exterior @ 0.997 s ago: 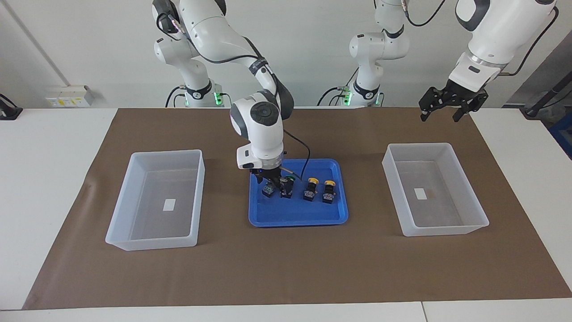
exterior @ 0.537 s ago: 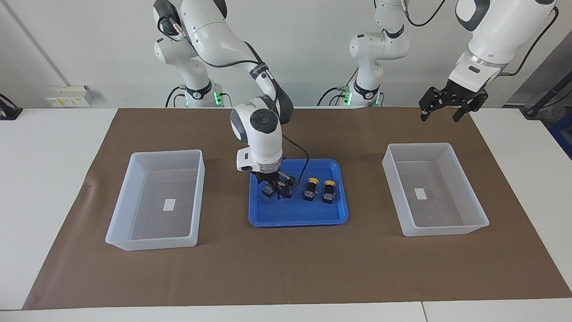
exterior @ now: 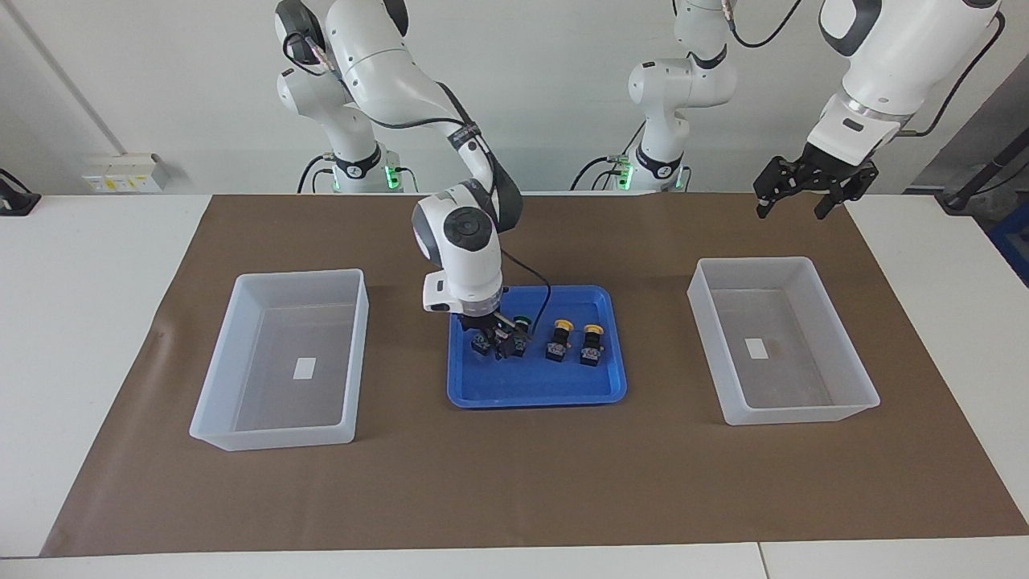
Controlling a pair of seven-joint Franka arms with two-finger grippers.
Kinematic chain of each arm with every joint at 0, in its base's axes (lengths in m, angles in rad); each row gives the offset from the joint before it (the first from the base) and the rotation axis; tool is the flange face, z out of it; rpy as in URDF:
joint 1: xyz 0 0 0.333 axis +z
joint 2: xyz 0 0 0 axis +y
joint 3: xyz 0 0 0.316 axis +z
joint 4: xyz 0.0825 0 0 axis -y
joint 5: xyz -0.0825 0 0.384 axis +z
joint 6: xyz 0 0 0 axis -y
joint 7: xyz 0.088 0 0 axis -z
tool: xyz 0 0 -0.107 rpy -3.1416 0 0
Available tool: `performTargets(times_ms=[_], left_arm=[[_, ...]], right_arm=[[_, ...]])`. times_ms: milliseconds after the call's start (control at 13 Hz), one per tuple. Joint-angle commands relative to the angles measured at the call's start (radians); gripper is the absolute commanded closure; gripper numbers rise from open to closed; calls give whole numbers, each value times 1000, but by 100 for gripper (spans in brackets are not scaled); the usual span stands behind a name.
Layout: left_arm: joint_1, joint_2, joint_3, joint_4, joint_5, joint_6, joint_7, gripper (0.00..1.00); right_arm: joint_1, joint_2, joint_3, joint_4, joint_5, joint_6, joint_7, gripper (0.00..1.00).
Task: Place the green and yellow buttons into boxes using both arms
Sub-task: 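Lower the right gripper and grasp the green button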
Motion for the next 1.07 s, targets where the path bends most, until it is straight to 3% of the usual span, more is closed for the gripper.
performTargets(times_ms=[0, 230, 307, 383, 537, 613, 767, 997], left_arm=[[13, -12, -11, -10, 17, -11, -1, 0], [13, -12, -11, -11, 17, -11, -1, 0], [13, -12, -11, -10, 17, -11, -1, 0], [13, -12, -11, -10, 17, -11, -1, 0], [13, -12, -11, -10, 17, -11, -1, 0], [13, -12, -11, -11, 17, -11, -1, 0], [13, -12, -11, -11, 17, -11, -1, 0], [13, -12, -11, -11, 17, -11, -1, 0]], right_arm=[[-2, -18, 5, -37, 22, 35, 14, 0], [-2, -22, 5, -61, 22, 52, 12, 5], [1, -22, 5, -61, 22, 52, 12, 11], [3, -22, 5, -61, 22, 53, 12, 23], [4, -22, 5, -55, 22, 52, 12, 82], [4, -22, 5, -51, 22, 50, 12, 100], [-5, -34, 5, -43, 27, 38, 9, 100], [-55, -125, 5, -34, 97, -32, -98, 100]])
